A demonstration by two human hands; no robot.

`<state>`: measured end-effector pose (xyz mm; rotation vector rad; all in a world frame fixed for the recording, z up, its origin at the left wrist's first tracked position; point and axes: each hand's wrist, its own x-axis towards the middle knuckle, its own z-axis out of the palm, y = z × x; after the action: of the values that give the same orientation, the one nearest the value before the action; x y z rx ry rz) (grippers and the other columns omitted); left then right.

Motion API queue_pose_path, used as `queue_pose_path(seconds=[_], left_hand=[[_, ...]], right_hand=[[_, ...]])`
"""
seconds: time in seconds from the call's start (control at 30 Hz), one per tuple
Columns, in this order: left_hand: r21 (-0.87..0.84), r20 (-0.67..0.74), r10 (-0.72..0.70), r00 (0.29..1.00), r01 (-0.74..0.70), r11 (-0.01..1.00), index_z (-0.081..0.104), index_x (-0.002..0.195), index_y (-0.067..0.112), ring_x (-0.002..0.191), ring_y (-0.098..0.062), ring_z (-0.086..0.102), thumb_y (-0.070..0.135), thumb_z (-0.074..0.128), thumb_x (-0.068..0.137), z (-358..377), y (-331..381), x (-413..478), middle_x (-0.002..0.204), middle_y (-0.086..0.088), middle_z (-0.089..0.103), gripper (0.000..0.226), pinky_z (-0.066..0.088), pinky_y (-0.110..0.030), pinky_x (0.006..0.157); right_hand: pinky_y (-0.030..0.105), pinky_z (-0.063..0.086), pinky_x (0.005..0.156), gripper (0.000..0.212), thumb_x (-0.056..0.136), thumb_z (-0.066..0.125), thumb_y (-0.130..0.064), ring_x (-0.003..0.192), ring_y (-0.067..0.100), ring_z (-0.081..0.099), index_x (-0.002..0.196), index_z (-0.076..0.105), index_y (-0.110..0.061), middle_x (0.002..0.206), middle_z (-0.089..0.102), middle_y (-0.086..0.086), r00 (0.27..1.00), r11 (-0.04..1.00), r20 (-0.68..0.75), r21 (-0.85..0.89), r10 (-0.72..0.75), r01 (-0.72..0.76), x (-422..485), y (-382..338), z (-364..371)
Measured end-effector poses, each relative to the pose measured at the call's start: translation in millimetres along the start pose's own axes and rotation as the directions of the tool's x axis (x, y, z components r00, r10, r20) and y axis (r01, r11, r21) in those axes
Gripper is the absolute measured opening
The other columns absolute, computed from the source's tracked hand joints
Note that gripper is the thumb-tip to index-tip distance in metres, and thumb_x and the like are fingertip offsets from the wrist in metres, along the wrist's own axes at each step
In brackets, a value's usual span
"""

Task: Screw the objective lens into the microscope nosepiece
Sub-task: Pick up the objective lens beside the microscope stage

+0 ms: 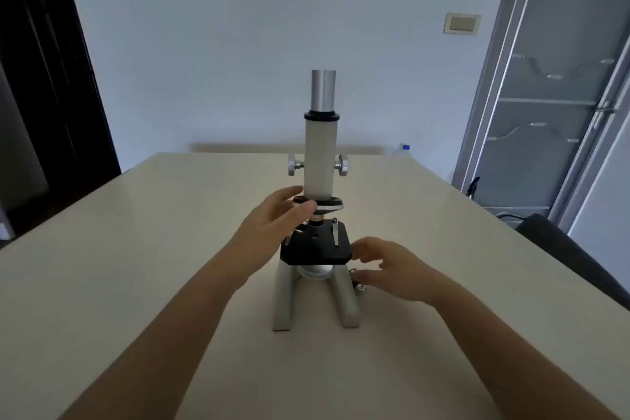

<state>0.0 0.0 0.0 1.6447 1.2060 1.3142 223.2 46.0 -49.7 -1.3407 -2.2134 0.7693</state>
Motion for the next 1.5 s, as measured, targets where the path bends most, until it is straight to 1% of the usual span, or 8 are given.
queue_pose_path(seconds=[0.13, 0.4, 0.53, 0.7, 0.93, 1.17, 1.33, 1.5], left_hand=[[-0.045, 0.022, 0.034, 0.999, -0.033, 0.998, 0.058, 0.114, 0.026, 0.078, 0.013, 0.061, 0.027, 0.049, 0.091, 3, 2, -1, 0.093, 0.016, 0.067, 0.025, 0.040, -0.005, 0.067], [-0.064, 0.030, 0.020, 0.999, -0.018, 0.998, 0.058, 0.119, 0.026, 0.082, 0.006, 0.064, 0.031, 0.048, 0.091, 6, 2, -3, 0.100, 0.012, 0.069, 0.029, 0.041, -0.007, 0.068], [-0.034, 0.016, 0.048, 0.999, -0.048, 0.998, 0.058, 0.113, 0.034, 0.083, 0.006, 0.063, 0.036, 0.054, 0.087, 8, 4, -3, 0.083, 0.023, 0.070, 0.026, 0.042, -0.013, 0.074], [-0.057, -0.016, 0.047, 0.999, -0.048, 0.997, 0.058, 0.114, 0.032, 0.081, 0.001, 0.066, 0.040, 0.058, 0.083, 9, 6, -2, 0.079, 0.022, 0.071, 0.033, 0.048, -0.024, 0.078], [-0.109, -0.037, 0.047, 0.998, -0.050, 0.993, 0.059, 0.117, 0.027, 0.079, -0.008, 0.070, 0.031, 0.058, 0.085, 12, 6, -2, 0.077, 0.016, 0.072, 0.033, 0.047, -0.016, 0.071], [-0.090, -0.056, 0.048, 0.997, -0.052, 0.995, 0.056, 0.120, 0.028, 0.071, -0.005, 0.068, 0.031, 0.058, 0.085, 12, 7, -2, 0.068, 0.018, 0.070, 0.034, 0.048, -0.017, 0.067], [-0.100, -0.029, 0.052, 0.998, -0.055, 0.993, 0.050, 0.128, 0.028, 0.073, -0.003, 0.068, 0.025, 0.056, 0.087, 12, 12, -5, 0.086, 0.006, 0.070, 0.041, 0.047, -0.018, 0.066], [-0.079, -0.004, 0.027, 1.000, -0.027, 0.997, 0.047, 0.128, 0.034, 0.072, 0.006, 0.063, 0.031, 0.053, 0.088, 11, 18, -6, 0.093, 0.011, 0.066, 0.040, 0.042, -0.009, 0.061]], right_hand=[[0.011, 0.038, 0.077, 0.038, 0.081, 0.064, -0.024, 0.108, 0.009, 0.055, 0.117, 0.054, -0.032, 0.114, 0.062, -0.007, 0.999, 0.998, 0.039, -0.055, 0.015, -0.013, 0, 0, 3], [0.009, 0.042, 0.071, 0.039, 0.076, 0.070, -0.018, 0.099, 0.014, 0.060, 0.110, 0.057, -0.031, 0.110, 0.063, -0.001, 0.999, 0.998, 0.041, -0.054, 0.012, -0.010, -1, 1, 5], [0.015, 0.044, 0.073, 0.036, 0.075, 0.071, -0.019, 0.092, 0.014, 0.060, 0.101, 0.051, -0.036, 0.102, 0.062, -0.002, 1.000, 0.999, -0.012, -0.048, -0.001, 0.001, -1, 2, 5], [0.020, 0.043, 0.078, 0.044, 0.078, 0.068, -0.019, 0.089, 0.011, 0.059, 0.113, 0.048, -0.036, 0.096, 0.059, -0.005, 0.993, 1.000, -0.118, 0.018, -0.006, 0.008, -1, -3, 1], [0.030, 0.052, 0.079, 0.062, 0.077, 0.071, -0.020, 0.084, 0.015, 0.067, 0.130, 0.041, -0.033, 0.095, 0.059, -0.003, 0.964, 0.974, -0.266, 0.220, 0.007, 0.054, -1, -17, -6], [0.028, 0.057, 0.070, 0.059, 0.078, 0.065, 0.000, 0.088, 0.021, 0.065, 0.126, 0.050, -0.029, 0.106, 0.057, 0.011, 0.958, 0.727, -0.271, 0.676, 0.094, 0.119, -9, -36, -14], [0.024, 0.052, 0.070, 0.044, 0.080, 0.050, 0.011, 0.091, 0.023, 0.064, 0.117, 0.058, -0.013, 0.099, 0.061, 0.008, 0.976, 0.520, -0.200, 0.844, 0.084, 0.128, -10, -46, -18], [0.018, 0.049, 0.060, 0.040, 0.081, 0.041, 0.011, 0.084, 0.020, 0.069, 0.101, 0.067, -0.012, 0.094, 0.068, 0.005, 0.986, 0.442, -0.152, 0.890, 0.065, 0.108, -14, -58, -20]])
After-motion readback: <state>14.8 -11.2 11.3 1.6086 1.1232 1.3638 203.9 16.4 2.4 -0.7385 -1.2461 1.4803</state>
